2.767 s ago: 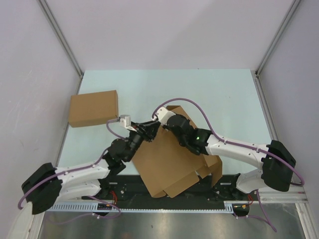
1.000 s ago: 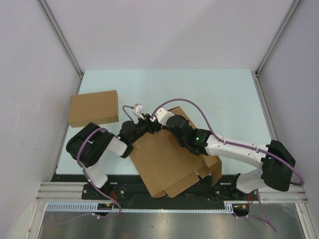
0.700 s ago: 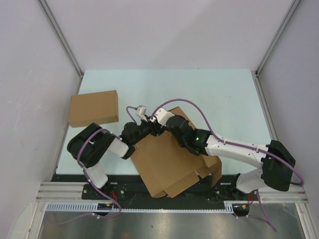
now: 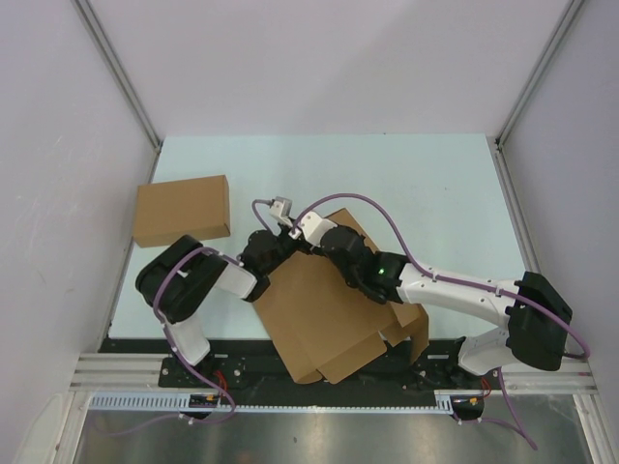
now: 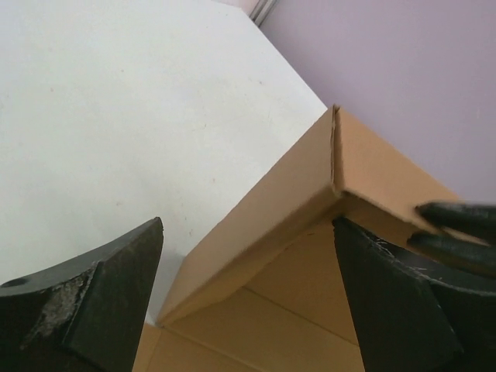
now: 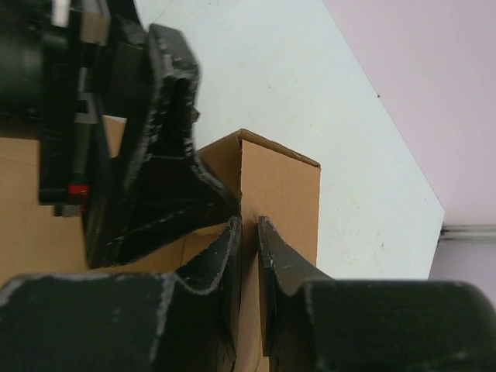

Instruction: Fold the paper box

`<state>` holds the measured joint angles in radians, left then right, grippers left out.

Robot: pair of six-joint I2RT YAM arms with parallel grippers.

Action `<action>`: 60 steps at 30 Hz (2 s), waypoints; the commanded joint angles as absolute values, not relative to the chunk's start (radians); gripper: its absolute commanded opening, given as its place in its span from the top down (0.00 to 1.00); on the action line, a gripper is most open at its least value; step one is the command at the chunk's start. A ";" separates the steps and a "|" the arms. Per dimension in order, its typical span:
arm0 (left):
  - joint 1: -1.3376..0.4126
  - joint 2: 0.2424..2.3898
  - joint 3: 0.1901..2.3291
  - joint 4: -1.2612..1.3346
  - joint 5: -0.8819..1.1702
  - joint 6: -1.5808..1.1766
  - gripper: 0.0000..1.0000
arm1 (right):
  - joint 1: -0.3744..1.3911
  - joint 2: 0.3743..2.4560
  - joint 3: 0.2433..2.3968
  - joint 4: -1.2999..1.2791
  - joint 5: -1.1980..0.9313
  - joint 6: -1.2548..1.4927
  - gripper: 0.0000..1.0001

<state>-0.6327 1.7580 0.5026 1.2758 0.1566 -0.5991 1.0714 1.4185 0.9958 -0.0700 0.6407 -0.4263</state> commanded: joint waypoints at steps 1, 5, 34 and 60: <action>-0.643 1.776 0.569 1.354 0.163 -0.572 0.09 | 1.081 1.445 1.011 -0.104 0.560 -0.373 0.91; -0.647 1.801 0.569 1.384 0.179 -0.572 0.21 | 1.081 1.443 1.011 -0.106 0.555 -0.374 0.91; -0.747 1.681 0.540 1.252 -0.092 -0.384 0.94 | 1.115 1.367 1.012 -0.071 0.650 -0.377 0.51; -0.818 1.608 0.561 0.979 -0.560 -0.163 0.93 | 0.879 1.264 1.040 0.066 0.588 -0.055 0.34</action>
